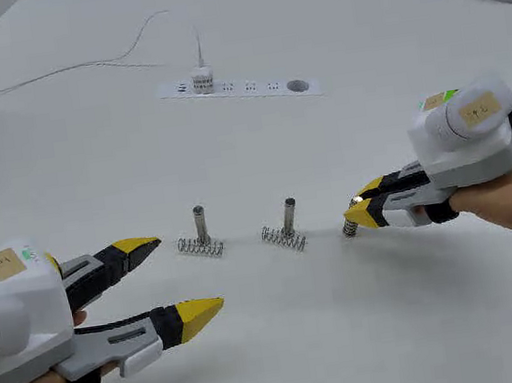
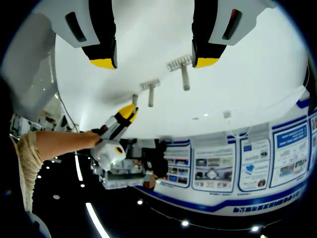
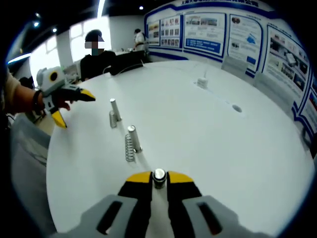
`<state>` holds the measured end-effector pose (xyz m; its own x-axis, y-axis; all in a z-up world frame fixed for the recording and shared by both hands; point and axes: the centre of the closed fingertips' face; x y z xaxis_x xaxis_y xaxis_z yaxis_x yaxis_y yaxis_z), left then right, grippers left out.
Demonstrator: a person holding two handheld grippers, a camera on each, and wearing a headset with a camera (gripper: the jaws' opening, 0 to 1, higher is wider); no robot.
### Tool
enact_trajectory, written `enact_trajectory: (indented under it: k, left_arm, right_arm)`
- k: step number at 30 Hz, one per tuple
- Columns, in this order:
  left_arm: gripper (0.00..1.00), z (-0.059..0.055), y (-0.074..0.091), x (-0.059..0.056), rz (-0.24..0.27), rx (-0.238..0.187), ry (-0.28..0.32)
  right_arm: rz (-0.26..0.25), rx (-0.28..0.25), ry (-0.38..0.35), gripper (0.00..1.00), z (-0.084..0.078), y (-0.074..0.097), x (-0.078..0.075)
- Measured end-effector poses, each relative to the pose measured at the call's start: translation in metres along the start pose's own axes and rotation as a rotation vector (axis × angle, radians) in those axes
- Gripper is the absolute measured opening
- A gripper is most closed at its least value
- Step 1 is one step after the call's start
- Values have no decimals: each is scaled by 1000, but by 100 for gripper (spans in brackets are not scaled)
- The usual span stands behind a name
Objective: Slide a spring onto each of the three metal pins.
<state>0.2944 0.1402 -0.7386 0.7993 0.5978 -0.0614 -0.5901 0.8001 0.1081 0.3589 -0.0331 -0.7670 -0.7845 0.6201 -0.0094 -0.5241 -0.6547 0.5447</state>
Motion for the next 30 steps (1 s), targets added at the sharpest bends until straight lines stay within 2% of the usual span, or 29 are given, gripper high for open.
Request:
enact_trajectory:
  k: [15,20,30]
  left_arm:
    - [62,3,-1,1,-4,-4,-6]
    - [62,3,-2,1,-3,-7,-7]
    - [62,4,-1,1,-4,-9,-8]
  right_arm:
    - [-40,-21,-12,20,-4,14,-3]
    - [-43,-9,12,21,-8,20,6]
    - [-32,-22,4,21,-10,24,25]
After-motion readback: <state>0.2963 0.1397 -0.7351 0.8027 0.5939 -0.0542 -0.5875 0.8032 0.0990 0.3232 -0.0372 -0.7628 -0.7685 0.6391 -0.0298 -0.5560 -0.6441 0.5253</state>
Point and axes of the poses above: the centre of the closed fingertips' face, and the gripper's own axes: y roughly backward along the fingers, x roughly to its left, z roughly out of its top, and after that the axes turned 11 degrees about -x, right-handed
